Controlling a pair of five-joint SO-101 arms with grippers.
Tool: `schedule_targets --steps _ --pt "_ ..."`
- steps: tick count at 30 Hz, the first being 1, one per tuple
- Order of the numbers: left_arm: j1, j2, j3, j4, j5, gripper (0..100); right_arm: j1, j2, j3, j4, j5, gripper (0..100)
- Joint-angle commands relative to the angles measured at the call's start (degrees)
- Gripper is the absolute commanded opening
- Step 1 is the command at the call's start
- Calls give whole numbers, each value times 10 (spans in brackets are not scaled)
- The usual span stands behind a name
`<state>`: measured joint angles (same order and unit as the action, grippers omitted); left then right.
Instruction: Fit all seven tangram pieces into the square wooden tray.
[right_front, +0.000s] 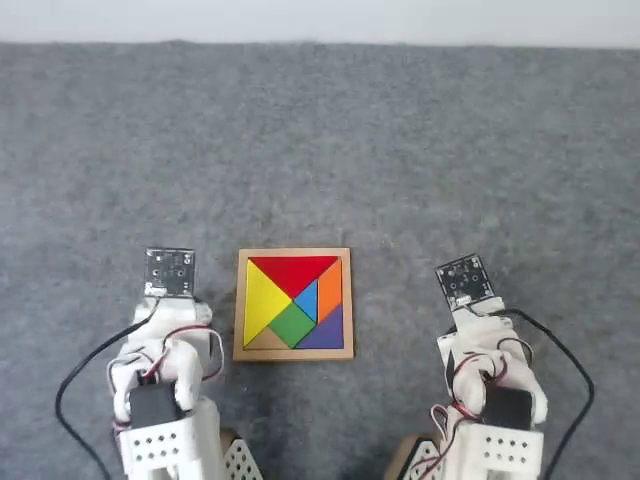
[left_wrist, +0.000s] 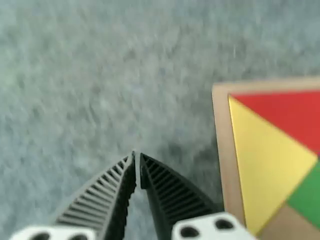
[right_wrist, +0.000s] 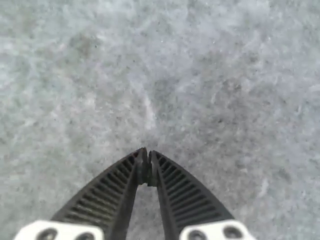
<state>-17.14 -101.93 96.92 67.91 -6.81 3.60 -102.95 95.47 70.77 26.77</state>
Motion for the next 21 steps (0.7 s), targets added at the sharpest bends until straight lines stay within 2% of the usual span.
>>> schedule_targets --steps 1,21 --pt "5 -7 -5 33 -5 12 -2 -10 9 7 -4 6" --pt "5 -23 -5 37 -5 12 -6 -9 9 10 -4 6"
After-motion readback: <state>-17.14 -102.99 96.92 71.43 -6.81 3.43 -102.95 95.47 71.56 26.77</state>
